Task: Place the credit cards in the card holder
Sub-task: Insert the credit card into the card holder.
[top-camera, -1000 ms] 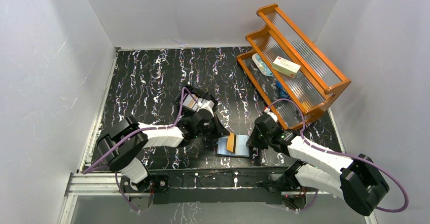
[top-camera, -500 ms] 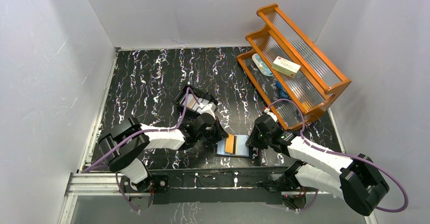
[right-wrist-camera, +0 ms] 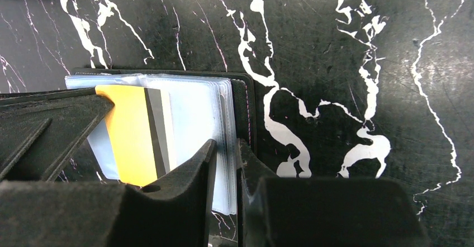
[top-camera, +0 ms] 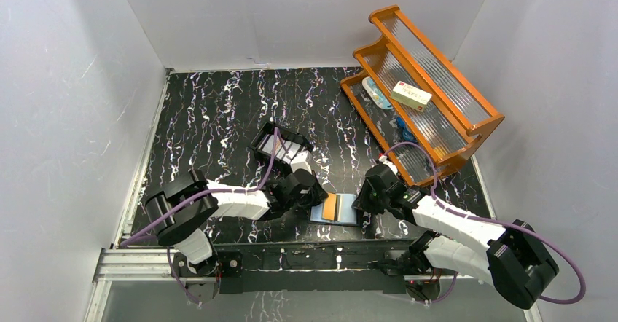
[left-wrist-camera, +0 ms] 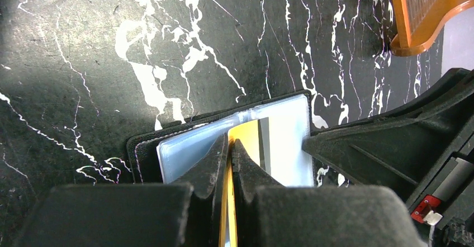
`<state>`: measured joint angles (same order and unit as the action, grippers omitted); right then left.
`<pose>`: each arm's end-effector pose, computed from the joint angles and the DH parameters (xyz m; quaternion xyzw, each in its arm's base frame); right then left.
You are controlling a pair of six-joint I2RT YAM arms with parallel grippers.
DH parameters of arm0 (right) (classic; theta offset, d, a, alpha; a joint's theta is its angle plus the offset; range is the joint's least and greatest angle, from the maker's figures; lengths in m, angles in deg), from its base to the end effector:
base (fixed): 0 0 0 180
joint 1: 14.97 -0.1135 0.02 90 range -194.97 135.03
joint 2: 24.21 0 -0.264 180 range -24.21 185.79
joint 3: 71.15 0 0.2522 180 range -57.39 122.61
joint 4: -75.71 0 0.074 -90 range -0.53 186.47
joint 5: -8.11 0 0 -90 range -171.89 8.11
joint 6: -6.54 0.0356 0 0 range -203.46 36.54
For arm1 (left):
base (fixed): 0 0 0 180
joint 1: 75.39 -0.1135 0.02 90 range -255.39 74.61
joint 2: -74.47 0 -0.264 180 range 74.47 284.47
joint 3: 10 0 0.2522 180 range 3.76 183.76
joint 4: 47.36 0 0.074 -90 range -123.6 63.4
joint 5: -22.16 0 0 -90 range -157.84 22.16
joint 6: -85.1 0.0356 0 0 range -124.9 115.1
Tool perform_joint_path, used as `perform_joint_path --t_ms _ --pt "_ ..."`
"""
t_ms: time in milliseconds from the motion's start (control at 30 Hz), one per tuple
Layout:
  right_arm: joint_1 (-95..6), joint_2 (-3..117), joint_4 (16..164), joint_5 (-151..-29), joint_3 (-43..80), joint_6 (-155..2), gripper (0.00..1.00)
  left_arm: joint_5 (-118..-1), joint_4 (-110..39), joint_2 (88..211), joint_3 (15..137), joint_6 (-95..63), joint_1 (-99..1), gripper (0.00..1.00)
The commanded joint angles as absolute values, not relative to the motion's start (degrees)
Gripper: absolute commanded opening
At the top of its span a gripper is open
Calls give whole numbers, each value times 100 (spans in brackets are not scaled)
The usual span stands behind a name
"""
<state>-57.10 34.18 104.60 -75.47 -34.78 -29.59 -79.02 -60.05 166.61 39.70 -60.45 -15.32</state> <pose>0.1394 0.1207 0.1589 0.1149 0.9341 0.2129 0.2627 0.1609 -0.2657 0.1531 -0.0149 0.8621 -0.3778 0.3374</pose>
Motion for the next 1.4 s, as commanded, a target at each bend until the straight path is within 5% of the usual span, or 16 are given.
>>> perform_joint_path --t_ms 0,300,533,733,1367 --pt "-5733 3545 10495 -7603 -3656 -2929 25 -8548 -5729 16674 4092 -6007 -1401 0" --pt "-5732 3499 10426 -7683 -3687 -2849 25 -8398 -5612 16863 4392 -6287 -1157 0" --pt "-5727 3350 10564 -7834 -3547 -2835 30 -8260 -4937 16439 4557 -6354 -1131 36" --pt "-5731 3158 10682 -7823 -3530 -2800 30 -8175 -4273 16218 4806 -6286 -1134 45" --pt "-5728 3209 10433 -7993 -3924 -2626 29 -6720 -4622 16807 4990 -6493 -1132 52"
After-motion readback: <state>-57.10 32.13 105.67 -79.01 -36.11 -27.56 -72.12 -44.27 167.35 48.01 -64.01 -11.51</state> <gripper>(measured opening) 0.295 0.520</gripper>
